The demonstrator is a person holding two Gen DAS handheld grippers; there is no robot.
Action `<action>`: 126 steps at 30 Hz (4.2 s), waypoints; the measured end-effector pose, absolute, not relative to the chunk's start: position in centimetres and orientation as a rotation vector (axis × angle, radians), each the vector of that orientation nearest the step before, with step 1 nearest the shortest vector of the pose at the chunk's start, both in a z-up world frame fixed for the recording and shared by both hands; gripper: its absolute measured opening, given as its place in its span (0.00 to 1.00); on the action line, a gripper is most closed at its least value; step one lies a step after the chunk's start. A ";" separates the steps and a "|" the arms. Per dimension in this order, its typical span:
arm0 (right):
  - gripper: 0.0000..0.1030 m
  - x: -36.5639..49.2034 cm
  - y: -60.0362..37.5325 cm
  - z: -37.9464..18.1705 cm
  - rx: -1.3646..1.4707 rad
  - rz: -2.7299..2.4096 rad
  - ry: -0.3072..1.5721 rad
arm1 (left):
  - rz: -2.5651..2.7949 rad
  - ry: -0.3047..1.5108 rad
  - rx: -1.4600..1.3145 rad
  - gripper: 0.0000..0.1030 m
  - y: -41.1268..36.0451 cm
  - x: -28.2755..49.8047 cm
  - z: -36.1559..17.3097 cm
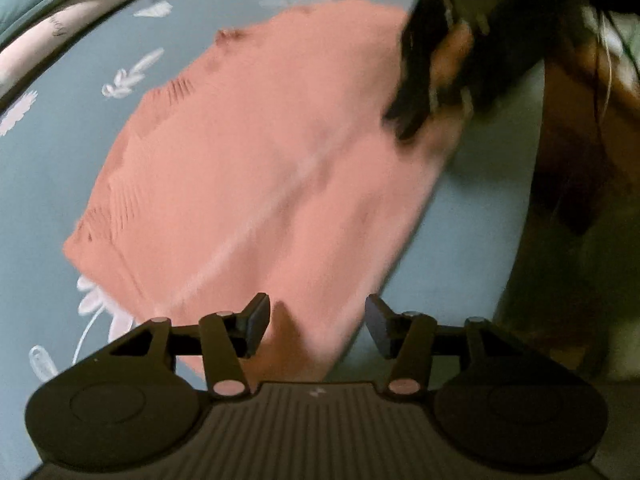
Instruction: Fold clothes
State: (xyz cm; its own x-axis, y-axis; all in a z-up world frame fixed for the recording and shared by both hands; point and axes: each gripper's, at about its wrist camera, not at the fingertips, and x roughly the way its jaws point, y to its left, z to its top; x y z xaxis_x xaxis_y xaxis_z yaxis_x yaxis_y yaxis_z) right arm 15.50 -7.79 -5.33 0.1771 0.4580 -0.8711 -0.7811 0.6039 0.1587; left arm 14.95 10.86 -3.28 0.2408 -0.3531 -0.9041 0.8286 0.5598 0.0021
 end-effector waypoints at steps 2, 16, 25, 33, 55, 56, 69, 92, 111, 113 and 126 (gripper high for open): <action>0.19 15.4 -6.4 -5.5 -0.342 0.940 1.063 | -0.904 1.008 0.526 0.54 10.0 15.3 -3.3; 0.57 16.8 -8.7 -5.3 -0.294 0.648 1.117 | -0.877 0.966 0.509 0.62 8.1 18.5 -1.9; 0.75 19.9 -16.5 -4.9 -0.140 0.263 1.005 | -0.716 0.931 0.345 0.63 5.0 25.1 -4.8; 0.80 19.9 -24.2 -6.9 -0.021 0.145 1.058 | -0.514 1.007 0.401 0.75 7.0 26.1 -5.3; 1.00 19.4 -20.0 -9.4 -0.295 0.226 1.091 | -0.371 0.981 0.089 0.76 9.8 30.4 -4.1; 1.00 19.4 -19.9 -9.5 -0.299 0.221 1.087 | -0.401 0.990 0.046 0.75 9.7 30.7 -4.3; 1.00 18.9 -20.3 -9.6 -0.317 0.257 1.043 | -0.332 1.053 0.032 0.75 8.7 30.6 -5.3; 1.00 19.2 -25.0 -6.3 -0.145 0.306 1.028 | -0.532 0.968 0.034 0.77 -5.7 35.4 -4.6; 0.89 26.4 -23.7 -3.9 -0.259 0.637 0.950 | -0.604 1.057 0.104 0.68 -2.2 33.0 -3.8; 0.83 28.4 -22.3 -3.4 -0.324 0.686 0.936 | -0.617 1.044 0.142 0.68 -2.3 32.2 -4.3; 0.39 39.9 -9.7 -5.4 -0.594 0.988 0.920 | -0.729 1.070 0.112 0.69 1.2 34.1 -6.9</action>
